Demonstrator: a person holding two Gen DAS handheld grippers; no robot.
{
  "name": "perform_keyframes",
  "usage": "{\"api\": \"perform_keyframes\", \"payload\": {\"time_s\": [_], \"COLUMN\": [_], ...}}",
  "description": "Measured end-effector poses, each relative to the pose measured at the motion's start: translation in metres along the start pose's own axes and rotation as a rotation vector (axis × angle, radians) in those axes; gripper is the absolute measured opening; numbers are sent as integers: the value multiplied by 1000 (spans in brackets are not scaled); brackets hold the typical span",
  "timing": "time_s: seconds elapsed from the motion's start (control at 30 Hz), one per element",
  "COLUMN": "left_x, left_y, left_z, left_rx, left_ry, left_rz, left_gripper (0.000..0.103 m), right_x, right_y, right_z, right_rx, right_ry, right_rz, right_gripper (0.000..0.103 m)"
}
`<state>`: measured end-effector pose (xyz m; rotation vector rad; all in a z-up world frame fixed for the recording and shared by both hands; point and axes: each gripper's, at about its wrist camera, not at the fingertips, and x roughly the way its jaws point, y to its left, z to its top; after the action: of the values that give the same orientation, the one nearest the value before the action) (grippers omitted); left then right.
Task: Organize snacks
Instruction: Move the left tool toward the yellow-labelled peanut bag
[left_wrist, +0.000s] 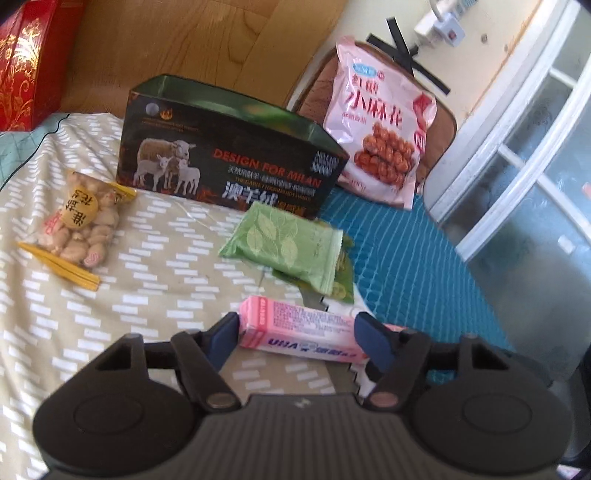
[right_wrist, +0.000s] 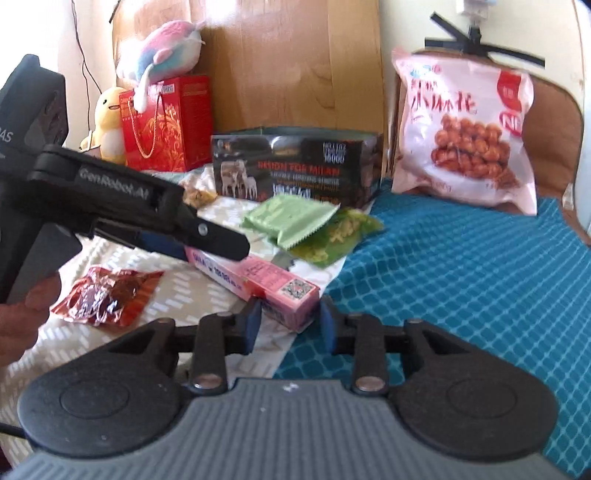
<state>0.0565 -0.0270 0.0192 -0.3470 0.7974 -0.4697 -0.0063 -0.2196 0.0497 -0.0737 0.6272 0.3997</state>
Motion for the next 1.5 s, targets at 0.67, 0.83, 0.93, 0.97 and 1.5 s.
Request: {"api": "perform_keyframes", "payload": {"time_s": [0.67, 0.83, 0.93, 0.97, 1.5], "left_x": [31, 40, 5, -10, -22], "left_y": [33, 40, 52, 60, 140], "left_z": [146, 153, 146, 141, 58], "left_rx": [-38, -12, -10, -33, -303], "left_ry": [-197, -168, -247, -278, -127], "left_rz": [85, 128, 99, 91, 119], "left_gripper": [68, 72, 75, 77, 73], "right_x": [101, 120, 107, 100, 150], "right_y": [-26, -15, -14, -13, 82], "right_z": [114, 113, 111, 109, 87], "right_rx": [23, 33, 31, 26, -89], "right_ry": [-172, -166, -205, -225, 203], "right_rz": [-4, -50, -51, -50, 350], "right_gripper": [39, 47, 54, 57, 62]}}
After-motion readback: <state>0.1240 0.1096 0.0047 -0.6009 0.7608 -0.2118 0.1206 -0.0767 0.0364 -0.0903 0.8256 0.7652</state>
